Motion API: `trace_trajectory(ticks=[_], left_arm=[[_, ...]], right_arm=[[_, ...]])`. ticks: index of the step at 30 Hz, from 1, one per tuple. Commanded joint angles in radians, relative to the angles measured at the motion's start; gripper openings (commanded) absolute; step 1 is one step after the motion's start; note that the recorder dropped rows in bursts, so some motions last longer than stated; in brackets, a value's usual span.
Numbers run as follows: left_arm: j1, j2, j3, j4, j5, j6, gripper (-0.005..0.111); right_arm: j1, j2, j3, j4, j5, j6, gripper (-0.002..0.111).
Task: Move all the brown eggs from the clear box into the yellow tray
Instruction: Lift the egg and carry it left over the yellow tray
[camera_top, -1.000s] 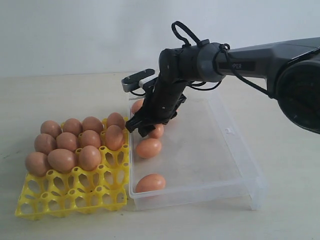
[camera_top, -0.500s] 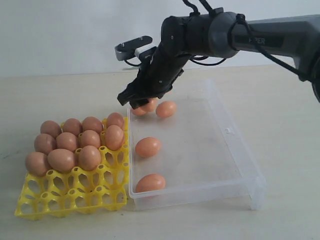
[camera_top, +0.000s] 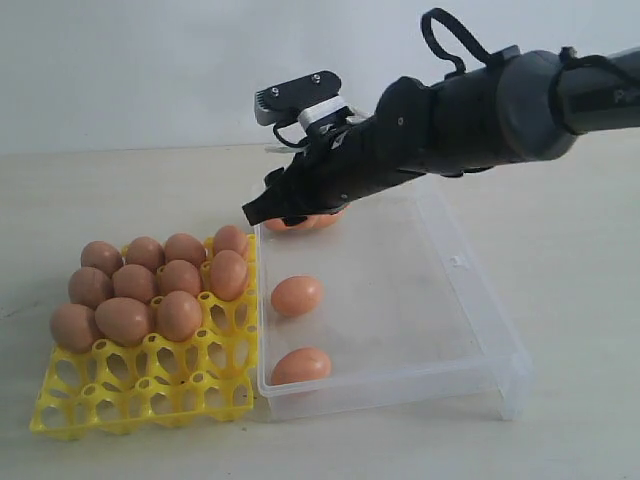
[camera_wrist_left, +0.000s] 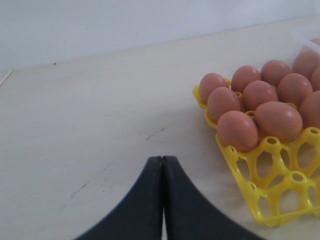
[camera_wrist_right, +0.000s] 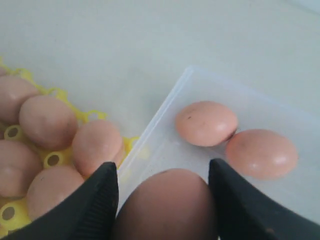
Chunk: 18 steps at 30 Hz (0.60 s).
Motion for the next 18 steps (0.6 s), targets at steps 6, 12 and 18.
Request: trace_trajectory(ticks=[6, 12, 18], left_arm=[[-0.005, -0.006, -0.004, -0.003, -0.006, -0.004, 0.000], [-0.005, -0.006, -0.004, -0.003, -0.006, -0.004, 0.000], [-0.005, -0.006, -0.004, -0.003, -0.006, -0.004, 0.000]], right_arm=[[0.120, -0.085, 0.133, 0.104, -0.288, -0.144, 0.000], [0.211, -0.079, 0.133, 0.107, -0.401, -0.056, 0.000], [0.277, -0.047, 0.133, 0.040, -0.487, 0.113, 0.000]])
